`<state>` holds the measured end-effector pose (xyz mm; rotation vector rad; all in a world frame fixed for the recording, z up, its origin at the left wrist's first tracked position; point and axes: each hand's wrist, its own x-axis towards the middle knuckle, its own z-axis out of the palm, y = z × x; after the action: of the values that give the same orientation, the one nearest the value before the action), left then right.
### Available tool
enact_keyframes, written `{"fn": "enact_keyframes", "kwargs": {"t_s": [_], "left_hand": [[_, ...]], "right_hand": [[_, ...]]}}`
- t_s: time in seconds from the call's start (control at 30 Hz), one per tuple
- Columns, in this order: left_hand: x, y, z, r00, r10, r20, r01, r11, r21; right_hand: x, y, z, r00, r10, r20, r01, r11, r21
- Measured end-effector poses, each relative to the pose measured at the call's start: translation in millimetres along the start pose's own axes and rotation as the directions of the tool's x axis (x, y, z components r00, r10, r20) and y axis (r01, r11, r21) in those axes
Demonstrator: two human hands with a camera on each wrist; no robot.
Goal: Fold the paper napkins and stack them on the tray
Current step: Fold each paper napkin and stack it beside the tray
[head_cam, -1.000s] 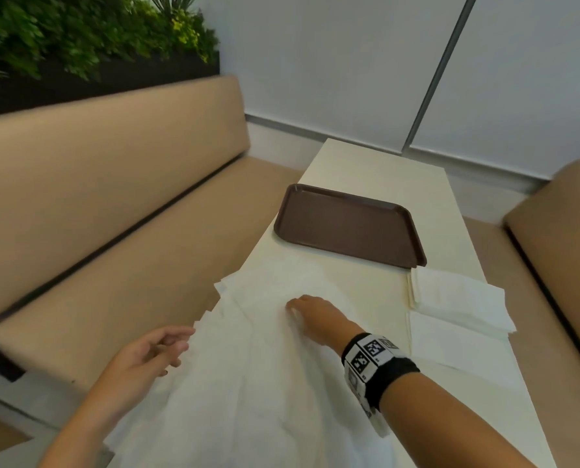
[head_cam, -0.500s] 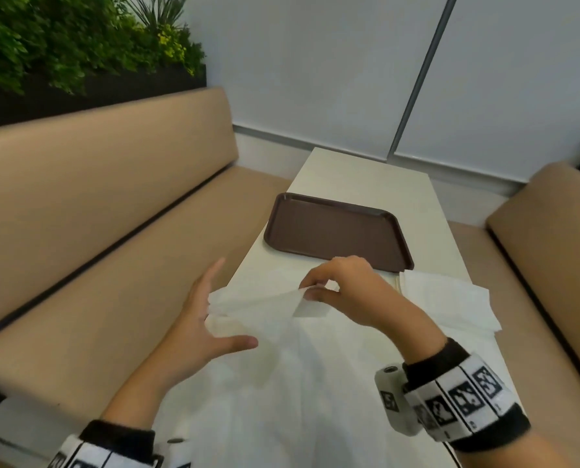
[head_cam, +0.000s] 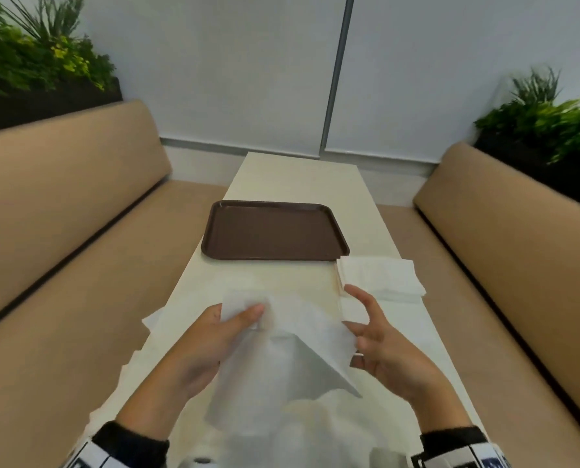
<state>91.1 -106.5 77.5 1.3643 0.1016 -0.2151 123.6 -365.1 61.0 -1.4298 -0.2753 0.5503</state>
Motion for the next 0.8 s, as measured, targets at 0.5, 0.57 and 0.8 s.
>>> {"fn": "enact_keyframes", "kwargs": {"t_s": [0.5, 0.57, 0.8], "left_hand": [[-1.5, -8.2, 8.0, 0.996, 0.045, -0.082, -0.042, 0.998, 0.046], [-3.4, -7.3, -0.9, 0.998, 0.064, 0.019, -0.065, 0.996, 0.063], [-8.3, 3.2, -13.3, 0.984, 0.135, 0.12, -0.154, 0.974, 0.166]], "right_hand": [[-25.7, 18.0, 16.7, 0.948, -0.132, -0.291, 0.135, 0.991, -0.011], [-25.3, 14.6, 13.9, 0.918, -0.204, -0.341, 0.177, 0.978, -0.108], [-27.5, 5.9, 6.7, 0.893, -0.272, -0.358, 0.28, 0.96, -0.03]]}}
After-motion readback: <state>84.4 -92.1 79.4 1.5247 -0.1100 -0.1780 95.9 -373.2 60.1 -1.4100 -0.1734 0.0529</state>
